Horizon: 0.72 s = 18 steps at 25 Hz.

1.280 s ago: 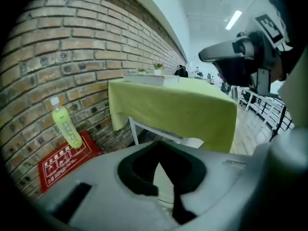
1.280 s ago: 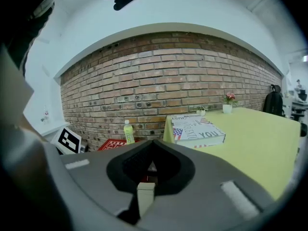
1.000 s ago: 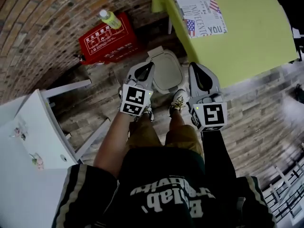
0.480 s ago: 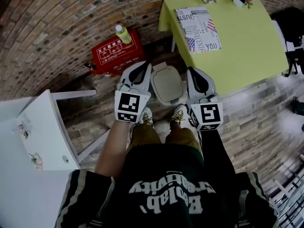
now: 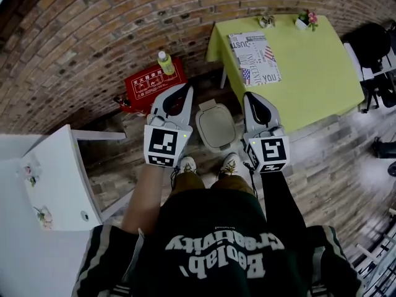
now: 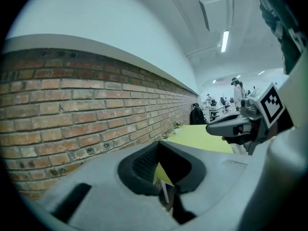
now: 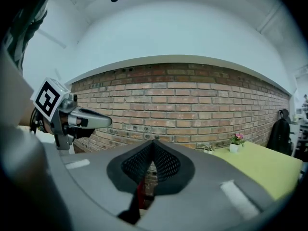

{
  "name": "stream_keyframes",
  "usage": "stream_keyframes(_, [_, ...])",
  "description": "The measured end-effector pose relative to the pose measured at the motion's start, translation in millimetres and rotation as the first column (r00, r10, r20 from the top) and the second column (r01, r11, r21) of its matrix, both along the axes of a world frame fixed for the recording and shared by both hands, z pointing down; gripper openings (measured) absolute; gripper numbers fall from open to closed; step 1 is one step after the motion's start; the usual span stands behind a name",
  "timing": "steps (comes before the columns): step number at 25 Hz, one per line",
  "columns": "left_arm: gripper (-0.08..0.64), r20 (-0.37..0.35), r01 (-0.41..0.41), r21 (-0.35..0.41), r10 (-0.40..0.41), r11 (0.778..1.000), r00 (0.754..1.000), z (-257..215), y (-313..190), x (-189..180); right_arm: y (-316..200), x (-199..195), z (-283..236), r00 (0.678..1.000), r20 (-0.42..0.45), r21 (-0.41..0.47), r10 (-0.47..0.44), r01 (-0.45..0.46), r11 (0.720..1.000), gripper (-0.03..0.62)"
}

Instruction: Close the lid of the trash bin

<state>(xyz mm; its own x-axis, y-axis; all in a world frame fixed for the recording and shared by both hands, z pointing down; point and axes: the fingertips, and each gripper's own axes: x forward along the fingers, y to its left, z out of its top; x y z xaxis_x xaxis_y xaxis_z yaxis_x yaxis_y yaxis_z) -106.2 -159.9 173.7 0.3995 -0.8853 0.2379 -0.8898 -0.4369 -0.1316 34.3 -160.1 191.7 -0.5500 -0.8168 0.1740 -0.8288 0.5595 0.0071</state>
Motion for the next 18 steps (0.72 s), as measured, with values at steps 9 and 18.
stream_keyframes(9, [0.008,-0.005,-0.046,0.069,0.046,0.997,0.999,-43,10,-12,13,-9,-29,1.000,-0.005,0.069,-0.008,0.009,0.998,0.012])
stream_keyframes(18, [0.008,-0.033,-0.139,0.105,0.143,0.985,0.989,-58,20,-8,30,-5,-40,0.997,-0.057,0.095,0.058,-0.053,0.994,0.013])
